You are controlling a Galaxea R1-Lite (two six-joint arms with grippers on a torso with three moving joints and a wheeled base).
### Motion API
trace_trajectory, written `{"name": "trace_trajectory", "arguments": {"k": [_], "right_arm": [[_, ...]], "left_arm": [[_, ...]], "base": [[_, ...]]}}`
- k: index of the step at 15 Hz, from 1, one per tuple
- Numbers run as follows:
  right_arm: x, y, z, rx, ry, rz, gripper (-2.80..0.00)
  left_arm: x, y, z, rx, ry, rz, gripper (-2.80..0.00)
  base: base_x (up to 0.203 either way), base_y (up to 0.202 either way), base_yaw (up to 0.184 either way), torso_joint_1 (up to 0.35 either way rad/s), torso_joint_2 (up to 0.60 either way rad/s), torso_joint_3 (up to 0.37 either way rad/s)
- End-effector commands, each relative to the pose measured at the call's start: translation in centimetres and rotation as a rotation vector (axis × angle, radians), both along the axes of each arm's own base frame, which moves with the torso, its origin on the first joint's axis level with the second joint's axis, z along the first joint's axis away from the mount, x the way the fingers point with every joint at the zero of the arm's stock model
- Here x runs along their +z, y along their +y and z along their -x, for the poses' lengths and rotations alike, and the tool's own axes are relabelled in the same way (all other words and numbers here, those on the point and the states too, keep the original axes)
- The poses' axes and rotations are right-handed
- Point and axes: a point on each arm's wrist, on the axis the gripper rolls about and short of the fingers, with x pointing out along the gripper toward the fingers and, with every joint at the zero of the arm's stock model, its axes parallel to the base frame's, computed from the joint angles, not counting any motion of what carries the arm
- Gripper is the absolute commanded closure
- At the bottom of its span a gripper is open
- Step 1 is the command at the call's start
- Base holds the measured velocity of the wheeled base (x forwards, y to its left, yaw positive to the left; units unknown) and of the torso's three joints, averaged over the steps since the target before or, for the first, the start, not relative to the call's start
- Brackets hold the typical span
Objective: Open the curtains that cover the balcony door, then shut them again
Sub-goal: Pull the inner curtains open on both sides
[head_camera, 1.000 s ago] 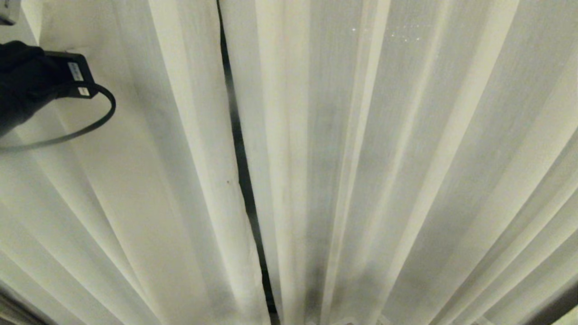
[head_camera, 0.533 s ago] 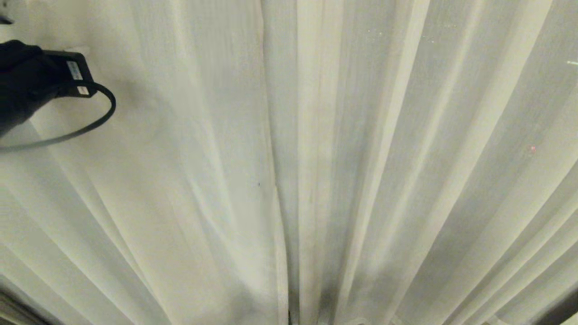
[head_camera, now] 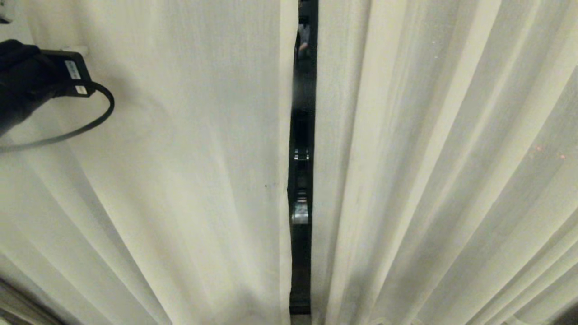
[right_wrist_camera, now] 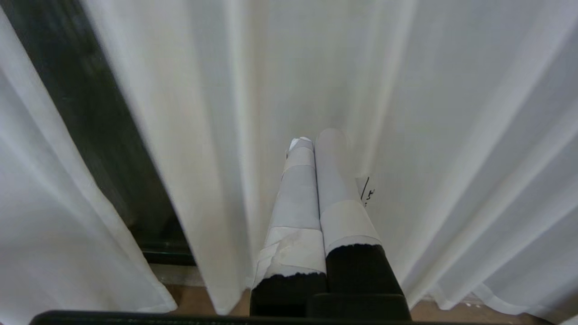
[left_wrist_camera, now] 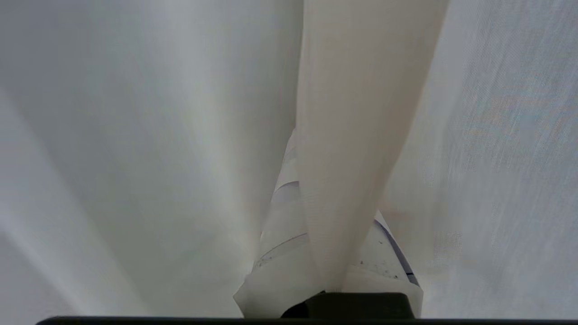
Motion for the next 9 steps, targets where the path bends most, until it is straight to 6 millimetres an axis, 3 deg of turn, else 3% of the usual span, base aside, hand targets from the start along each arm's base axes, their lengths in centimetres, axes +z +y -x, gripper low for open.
{"name": "trace_trajectory", "arguments": {"k": [1,9], "right_arm": [[0.0,0.0,0.0,0.001,0.001,0.001,0.00],[0.0,0.0,0.0,0.001,0.001,0.001,0.00]], "left_arm": [[0.1,0.0,0.0,0.002,-0.004,-0.001,0.00],[0.6,1.2,-1.4,0.042,-0.021,0.032,0.00]], "base": [[0.000,0.187,0.002,0.002,0.00,0.002],[0.000,0.188,0.000,0.003,0.00,0.003]]}}
